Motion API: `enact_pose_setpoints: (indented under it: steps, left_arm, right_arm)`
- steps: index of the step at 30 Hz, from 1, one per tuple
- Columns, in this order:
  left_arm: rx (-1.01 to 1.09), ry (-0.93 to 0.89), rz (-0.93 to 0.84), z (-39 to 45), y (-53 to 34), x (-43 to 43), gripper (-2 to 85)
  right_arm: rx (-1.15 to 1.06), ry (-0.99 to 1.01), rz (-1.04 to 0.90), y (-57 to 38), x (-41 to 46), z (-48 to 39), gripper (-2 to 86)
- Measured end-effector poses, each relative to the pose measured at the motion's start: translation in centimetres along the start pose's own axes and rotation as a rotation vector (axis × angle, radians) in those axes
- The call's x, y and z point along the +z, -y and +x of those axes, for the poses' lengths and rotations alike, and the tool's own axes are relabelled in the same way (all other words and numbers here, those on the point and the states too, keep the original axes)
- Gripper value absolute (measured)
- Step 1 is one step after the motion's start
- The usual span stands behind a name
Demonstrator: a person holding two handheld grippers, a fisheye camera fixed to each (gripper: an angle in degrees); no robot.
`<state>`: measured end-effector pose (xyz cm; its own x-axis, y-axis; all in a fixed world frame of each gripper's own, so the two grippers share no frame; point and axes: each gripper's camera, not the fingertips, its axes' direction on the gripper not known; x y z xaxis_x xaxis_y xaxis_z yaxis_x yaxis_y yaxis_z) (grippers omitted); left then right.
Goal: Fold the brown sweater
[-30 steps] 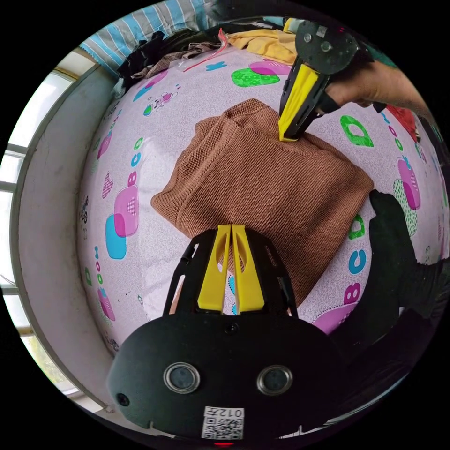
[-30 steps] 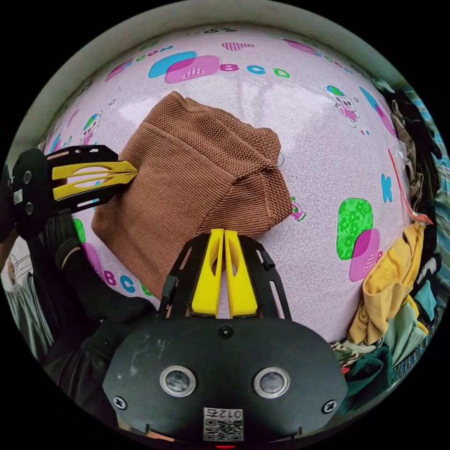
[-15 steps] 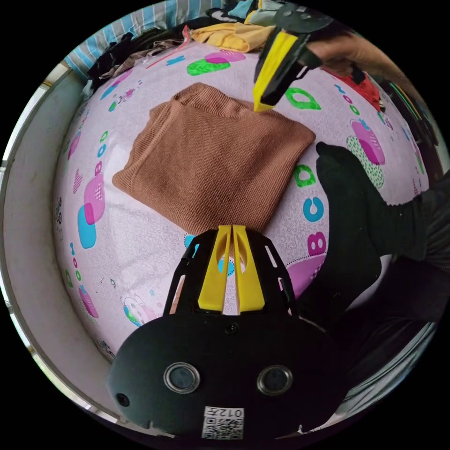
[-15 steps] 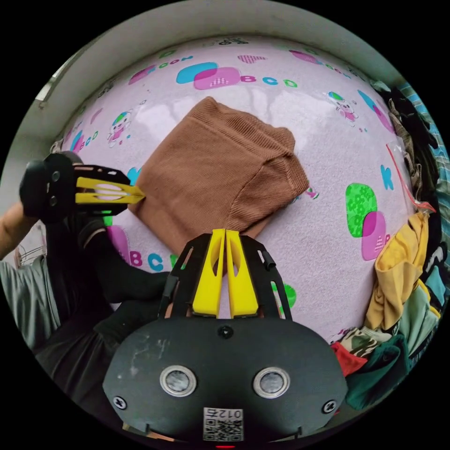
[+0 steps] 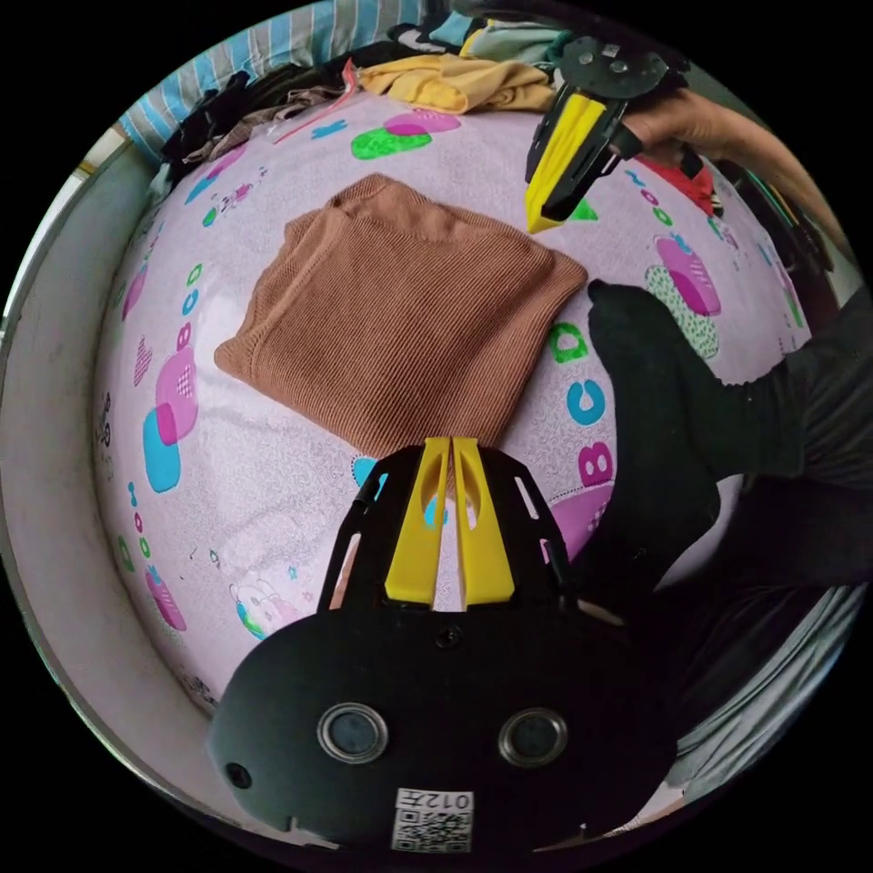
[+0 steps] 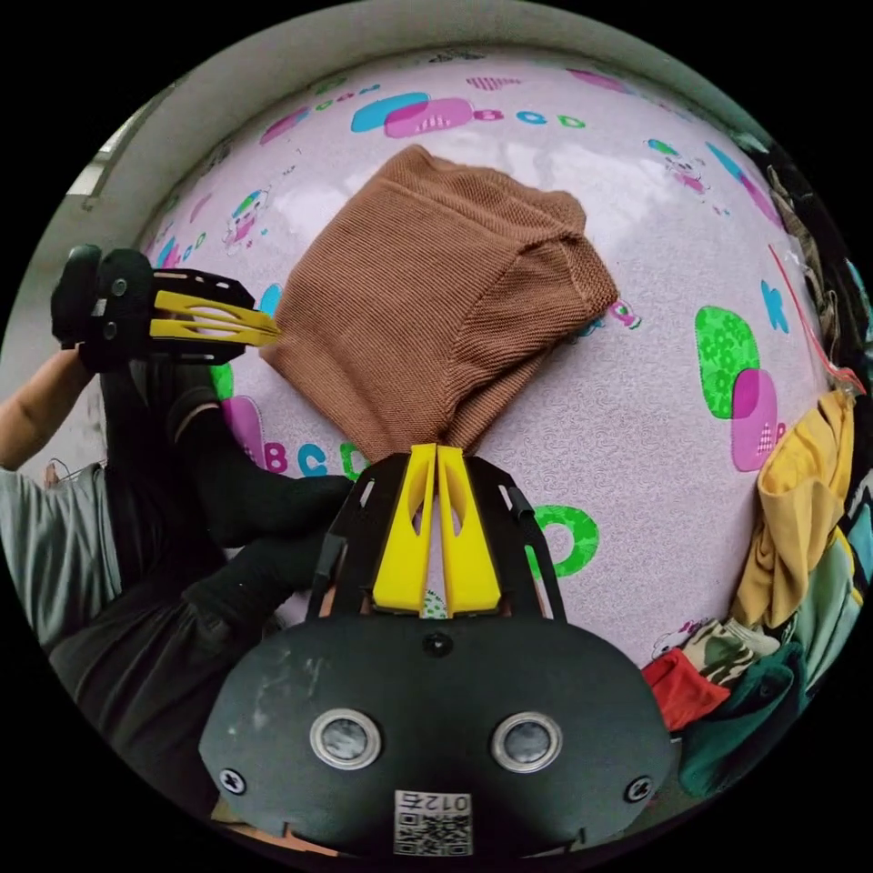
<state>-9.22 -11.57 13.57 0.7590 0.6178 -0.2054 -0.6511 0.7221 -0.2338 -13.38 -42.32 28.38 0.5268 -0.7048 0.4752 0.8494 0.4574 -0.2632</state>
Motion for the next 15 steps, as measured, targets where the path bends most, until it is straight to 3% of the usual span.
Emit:
enact_pose_setpoints:
  steps: [8, 15]
  left_arm:
    - [0.098, -0.056, 0.059, 1.9, 6.5, 0.8, -0.1]
    - [0.115, -0.063, 0.032, 2.4, 8.1, 2.2, 0.0]
  right_arm:
    - [0.003, -0.094, -0.002, 1.3, 1.6, 0.9, -1.0]
    - [0.056, -0.023, -0.027, 1.5, 1.8, 4.0, -1.0]
